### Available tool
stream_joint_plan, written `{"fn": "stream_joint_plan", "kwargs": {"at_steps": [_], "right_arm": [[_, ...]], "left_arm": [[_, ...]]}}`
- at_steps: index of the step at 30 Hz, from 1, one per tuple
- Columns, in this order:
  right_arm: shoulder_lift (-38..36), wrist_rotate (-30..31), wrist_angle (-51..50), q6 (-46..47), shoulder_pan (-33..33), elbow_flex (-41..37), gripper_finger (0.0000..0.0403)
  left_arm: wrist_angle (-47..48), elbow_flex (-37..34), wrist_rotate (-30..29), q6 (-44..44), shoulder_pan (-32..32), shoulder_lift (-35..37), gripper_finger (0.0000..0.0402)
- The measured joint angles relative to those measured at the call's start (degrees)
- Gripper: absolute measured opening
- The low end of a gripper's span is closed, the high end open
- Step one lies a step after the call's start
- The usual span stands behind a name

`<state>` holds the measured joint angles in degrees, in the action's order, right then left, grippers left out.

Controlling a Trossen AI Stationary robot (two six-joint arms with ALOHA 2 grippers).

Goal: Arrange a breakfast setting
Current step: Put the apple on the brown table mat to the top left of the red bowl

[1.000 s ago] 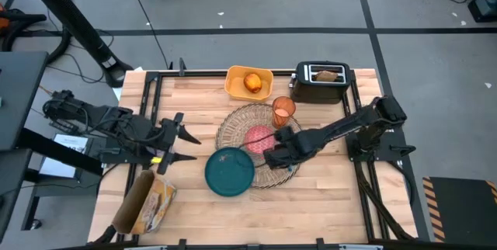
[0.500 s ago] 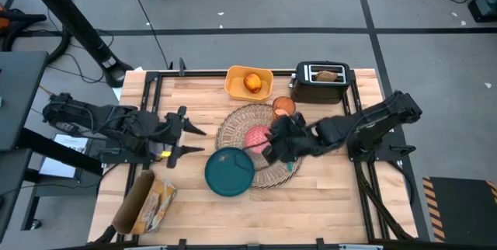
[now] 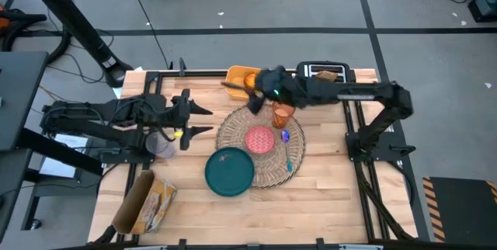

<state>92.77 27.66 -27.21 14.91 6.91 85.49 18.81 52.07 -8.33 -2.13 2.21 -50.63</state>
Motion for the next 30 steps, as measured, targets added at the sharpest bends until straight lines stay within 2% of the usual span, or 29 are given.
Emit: {"fn": "stream_joint_plan", "kwargs": {"at_steps": [4, 8, 15, 20, 25, 30], "right_arm": [[5.65, -6.99, 3.07, -1.59, 7.69, -0.09, 0.0384], [10.60, -16.67, 1.28, 2.98, 15.04, -0.13, 0.0391], [17.89, -20.23, 4.18, 3.25, 21.39, -0.11, 0.0387], [20.42, -19.13, 4.55, 1.58, 22.80, 0.65, 0.0387], [25.09, -19.84, 3.26, -1.91, 22.99, 4.95, 0.0384], [30.55, -17.81, -4.03, -1.20, 22.99, 11.12, 0.0377]], "left_arm": [[1.03, 0.00, 1.11, -0.01, -2.45, -0.35, 0.0231], [1.61, 0.00, 1.13, 0.20, -3.96, -0.26, 0.0231], [3.02, -0.02, 1.14, 1.26, -5.06, -0.26, 0.0231], [3.39, -0.02, 1.17, 1.47, -5.04, -0.26, 0.0231], [3.28, -0.02, 1.11, 1.76, -5.04, -0.33, 0.0231], [3.34, -0.02, 1.09, 3.25, -5.04, -0.37, 0.0231]]}}
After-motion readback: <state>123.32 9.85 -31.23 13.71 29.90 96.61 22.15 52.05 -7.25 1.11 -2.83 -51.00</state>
